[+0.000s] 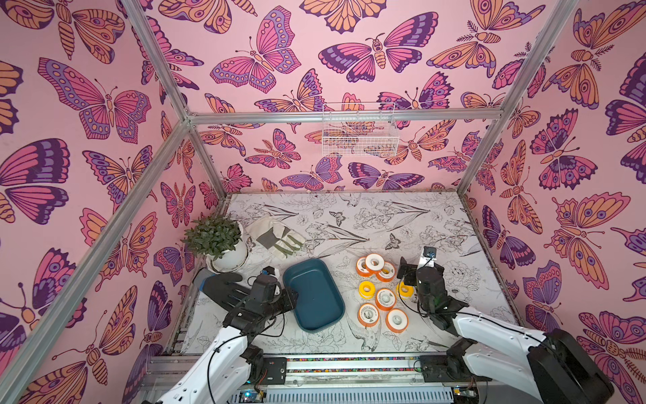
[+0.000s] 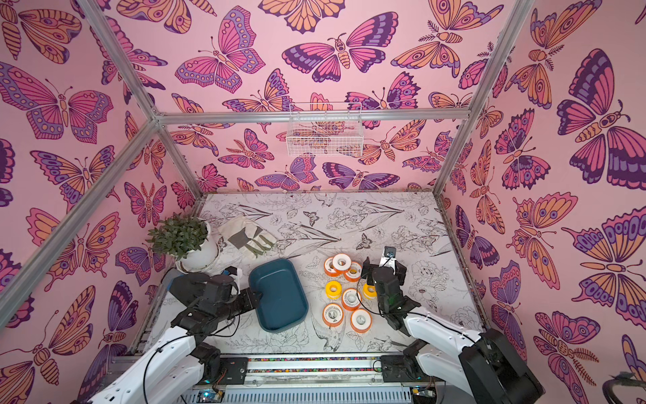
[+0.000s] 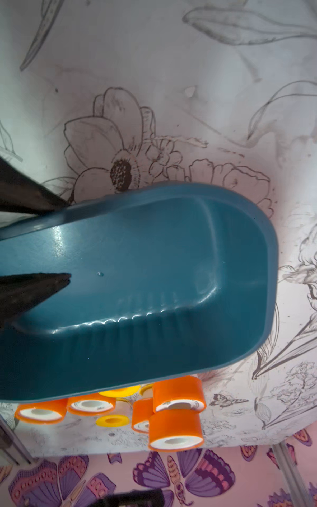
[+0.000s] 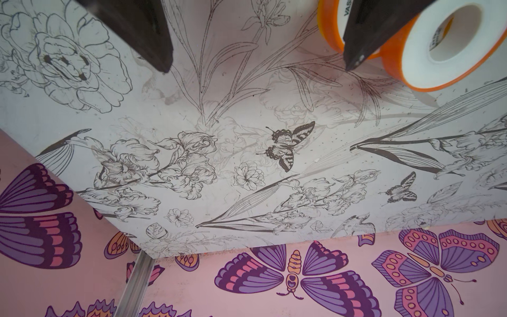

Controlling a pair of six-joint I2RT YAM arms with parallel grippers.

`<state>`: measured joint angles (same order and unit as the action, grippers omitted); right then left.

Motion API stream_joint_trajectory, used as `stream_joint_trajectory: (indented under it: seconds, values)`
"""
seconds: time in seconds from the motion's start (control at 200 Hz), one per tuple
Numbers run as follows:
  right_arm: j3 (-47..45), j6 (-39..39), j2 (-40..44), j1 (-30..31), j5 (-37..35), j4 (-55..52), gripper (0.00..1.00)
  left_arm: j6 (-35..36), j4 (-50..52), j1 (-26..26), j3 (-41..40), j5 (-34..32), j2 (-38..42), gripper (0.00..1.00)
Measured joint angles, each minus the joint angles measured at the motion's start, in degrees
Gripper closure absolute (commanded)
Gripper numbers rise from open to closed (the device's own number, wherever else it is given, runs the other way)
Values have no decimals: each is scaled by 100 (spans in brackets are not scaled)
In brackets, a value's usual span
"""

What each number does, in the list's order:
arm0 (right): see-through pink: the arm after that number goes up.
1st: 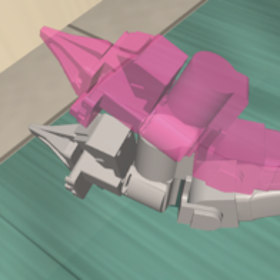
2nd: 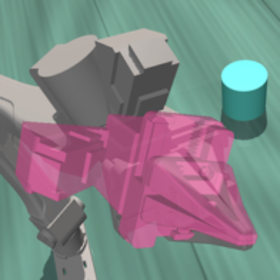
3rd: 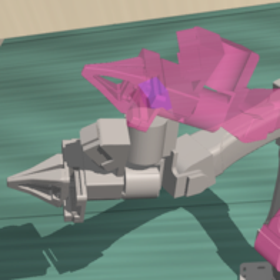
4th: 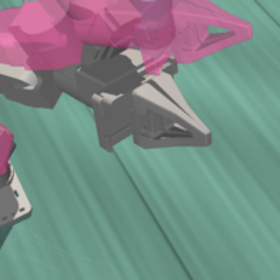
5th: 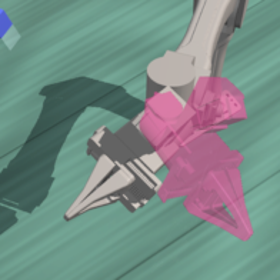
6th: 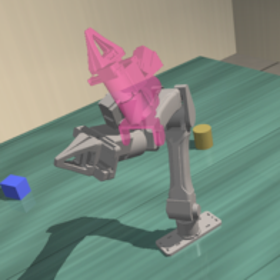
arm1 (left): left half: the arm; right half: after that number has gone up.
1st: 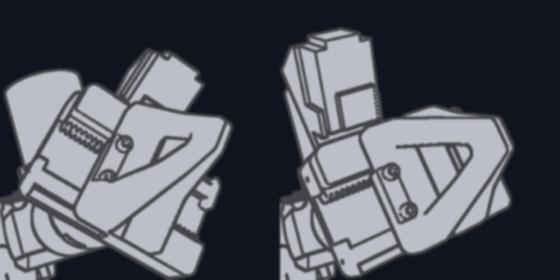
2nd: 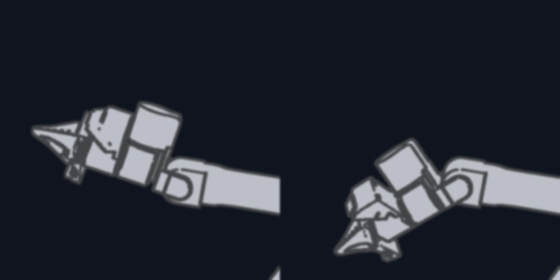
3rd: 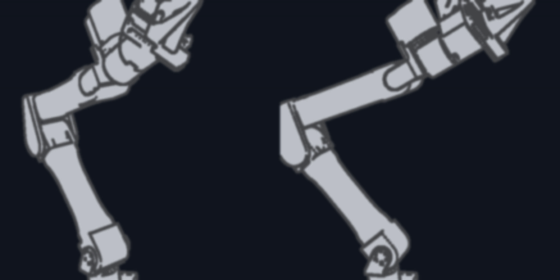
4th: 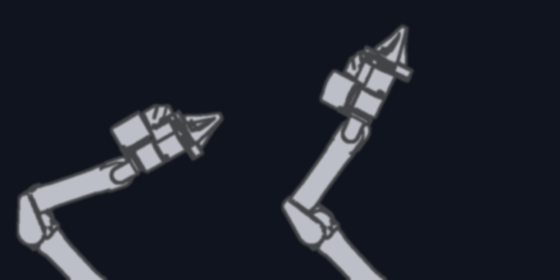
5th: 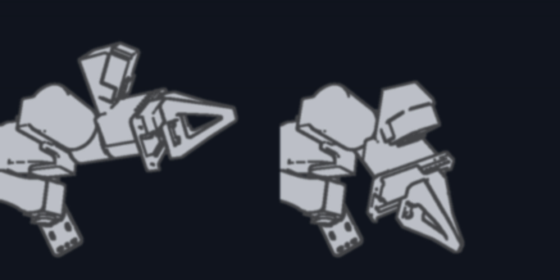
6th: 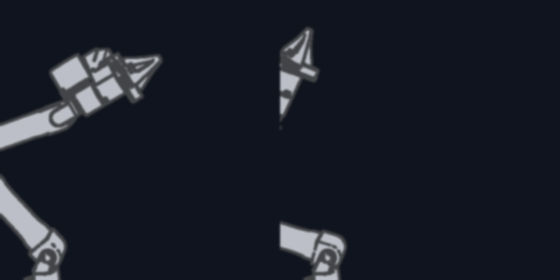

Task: Put the sealing tape into the storage box
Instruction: Adjust the storage box at the center of the board.

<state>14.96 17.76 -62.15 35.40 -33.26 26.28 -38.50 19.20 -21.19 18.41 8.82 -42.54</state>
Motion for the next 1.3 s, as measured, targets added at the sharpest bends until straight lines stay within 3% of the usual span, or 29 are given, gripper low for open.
stream_joint_trajectory:
  seconds: [0.165, 0.23, 0.821, 1.302]
  values:
    - [11, 7, -55, 0, -55, -96, 1, 131, 57, -236, 363, -273, -476, 90]
    - [11, 22, -55, 0, -81, -105, 1, 271, 63, -286, 529, -337, -750, 100]
    - [85, 24, -111, 0, -127, -238, 1, 887, -476, -407, 2218, -197, -3582, 100]
    - [225, 24, -264, 0, -144, -361, 1, 863, -662, -516, 2177, -109, -3589, 95]
